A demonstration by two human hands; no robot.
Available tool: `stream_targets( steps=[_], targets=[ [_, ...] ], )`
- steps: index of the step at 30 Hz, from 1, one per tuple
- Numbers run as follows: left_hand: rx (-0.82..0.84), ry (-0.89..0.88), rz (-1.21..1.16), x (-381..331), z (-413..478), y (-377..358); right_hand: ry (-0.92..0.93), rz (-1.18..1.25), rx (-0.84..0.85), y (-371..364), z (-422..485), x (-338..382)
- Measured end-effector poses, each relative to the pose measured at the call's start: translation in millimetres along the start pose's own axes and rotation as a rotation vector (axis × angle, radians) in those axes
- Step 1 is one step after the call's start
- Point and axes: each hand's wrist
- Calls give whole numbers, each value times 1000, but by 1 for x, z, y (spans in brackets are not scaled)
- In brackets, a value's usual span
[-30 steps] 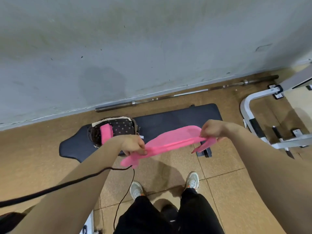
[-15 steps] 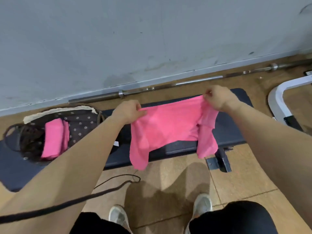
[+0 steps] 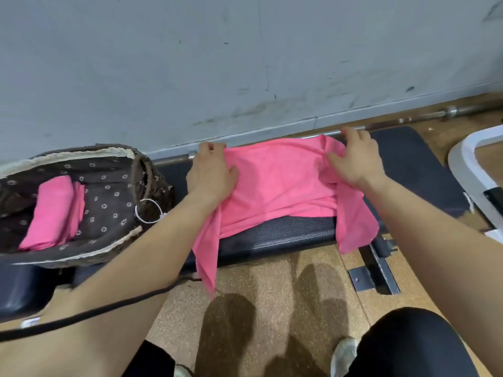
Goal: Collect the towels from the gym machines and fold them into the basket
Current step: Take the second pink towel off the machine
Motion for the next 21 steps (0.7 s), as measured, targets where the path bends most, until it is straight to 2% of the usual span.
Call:
stream_targets(
  steps=[4, 7, 11, 15, 21],
  targets=[
    [88, -302, 32, -15, -57, -3, -152, 28, -89, 8, -63, -10],
    [68, -462, 133, -20, -98, -14, -311, 35, -95, 4, -99, -18],
    [76, -451, 156, -19, -135, -30, -299, -7, -52, -8, -131, -19],
    [31, -423, 187, -45, -147, -36, -250, -11, -102, -9, -145, -14],
    [10, -446, -13, -111, -133, -54, -33, -69, -45, -1, -157, -45]
  ],
)
Point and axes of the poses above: each hand's wrist, its own z-axis towards the middle knuckle, its own y-axis out of the back of the hand, x = y × z, and after that the axes turned 2 degrees about y, right-handed
